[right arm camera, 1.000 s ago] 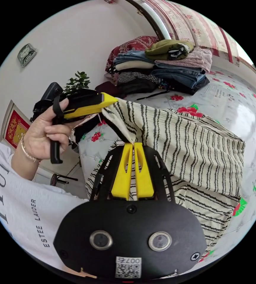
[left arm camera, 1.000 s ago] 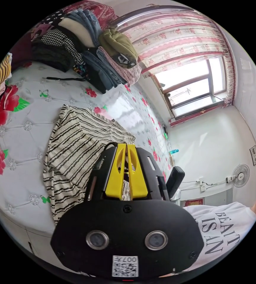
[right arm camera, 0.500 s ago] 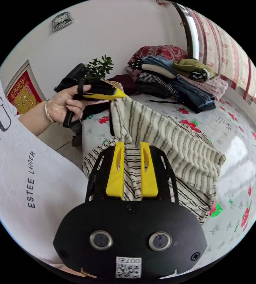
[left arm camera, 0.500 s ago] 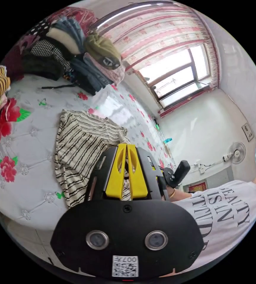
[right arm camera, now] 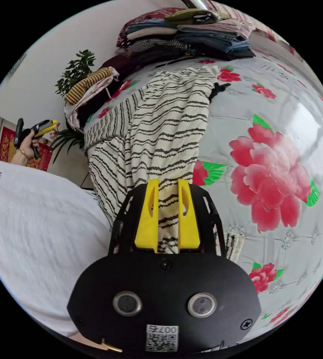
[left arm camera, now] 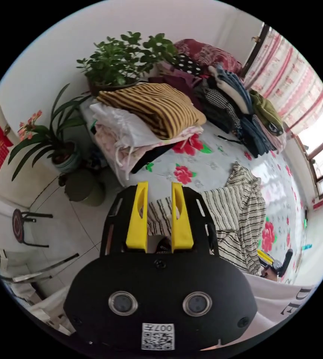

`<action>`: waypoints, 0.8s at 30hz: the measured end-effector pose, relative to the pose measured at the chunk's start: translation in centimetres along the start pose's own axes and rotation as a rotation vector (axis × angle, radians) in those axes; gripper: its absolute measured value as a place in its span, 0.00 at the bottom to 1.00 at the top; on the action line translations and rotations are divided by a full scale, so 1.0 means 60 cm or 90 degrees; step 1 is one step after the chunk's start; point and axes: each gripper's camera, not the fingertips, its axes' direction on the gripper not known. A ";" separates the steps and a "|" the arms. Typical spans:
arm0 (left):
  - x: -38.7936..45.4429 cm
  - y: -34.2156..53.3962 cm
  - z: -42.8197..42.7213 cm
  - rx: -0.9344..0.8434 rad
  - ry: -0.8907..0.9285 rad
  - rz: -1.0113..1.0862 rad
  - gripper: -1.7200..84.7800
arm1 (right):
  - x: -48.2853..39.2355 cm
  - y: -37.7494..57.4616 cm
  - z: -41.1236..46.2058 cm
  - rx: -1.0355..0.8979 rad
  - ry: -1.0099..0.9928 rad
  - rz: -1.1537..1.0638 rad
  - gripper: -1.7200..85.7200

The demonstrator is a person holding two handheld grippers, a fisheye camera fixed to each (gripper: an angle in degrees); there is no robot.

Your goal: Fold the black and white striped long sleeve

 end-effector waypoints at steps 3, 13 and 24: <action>0.145 -0.030 0.060 -0.027 0.152 0.147 0.15 | -0.078 -0.016 0.034 0.005 0.028 -0.060 0.11; 0.655 -0.067 0.368 -0.229 0.188 0.548 0.16 | -0.112 -0.081 0.039 -0.041 0.012 -0.088 0.09; 0.517 -0.091 0.141 -0.149 0.348 0.509 0.02 | -0.126 -0.085 -0.030 0.104 0.026 0.006 0.06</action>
